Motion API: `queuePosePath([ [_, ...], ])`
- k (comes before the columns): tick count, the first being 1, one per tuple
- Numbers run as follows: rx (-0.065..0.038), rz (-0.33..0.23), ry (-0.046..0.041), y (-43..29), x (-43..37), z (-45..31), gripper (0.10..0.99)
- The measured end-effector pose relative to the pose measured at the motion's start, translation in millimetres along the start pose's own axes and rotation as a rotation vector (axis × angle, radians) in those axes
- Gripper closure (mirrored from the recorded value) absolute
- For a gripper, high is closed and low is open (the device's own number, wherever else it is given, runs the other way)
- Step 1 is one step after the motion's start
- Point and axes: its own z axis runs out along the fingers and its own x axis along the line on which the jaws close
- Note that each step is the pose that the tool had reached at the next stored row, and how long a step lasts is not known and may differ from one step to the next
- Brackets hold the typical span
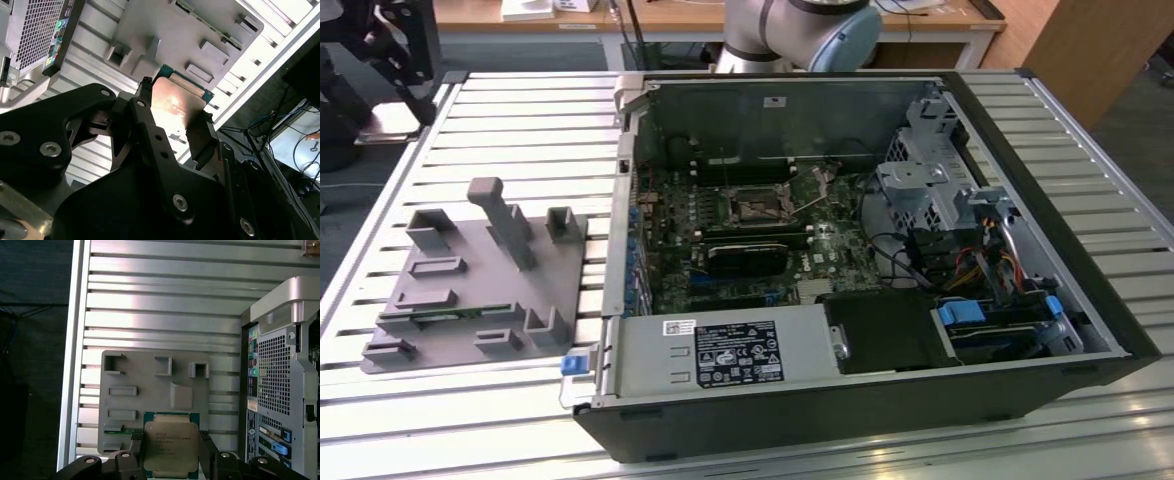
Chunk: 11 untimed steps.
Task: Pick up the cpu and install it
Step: 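Pick up the cpu and move it towards the insertion slot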
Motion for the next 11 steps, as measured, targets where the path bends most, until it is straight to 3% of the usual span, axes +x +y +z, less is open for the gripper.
queuePosePath([
  [11,0.0,0.0,0.0001,-0.7,-21.5,0.0,0.561],
])
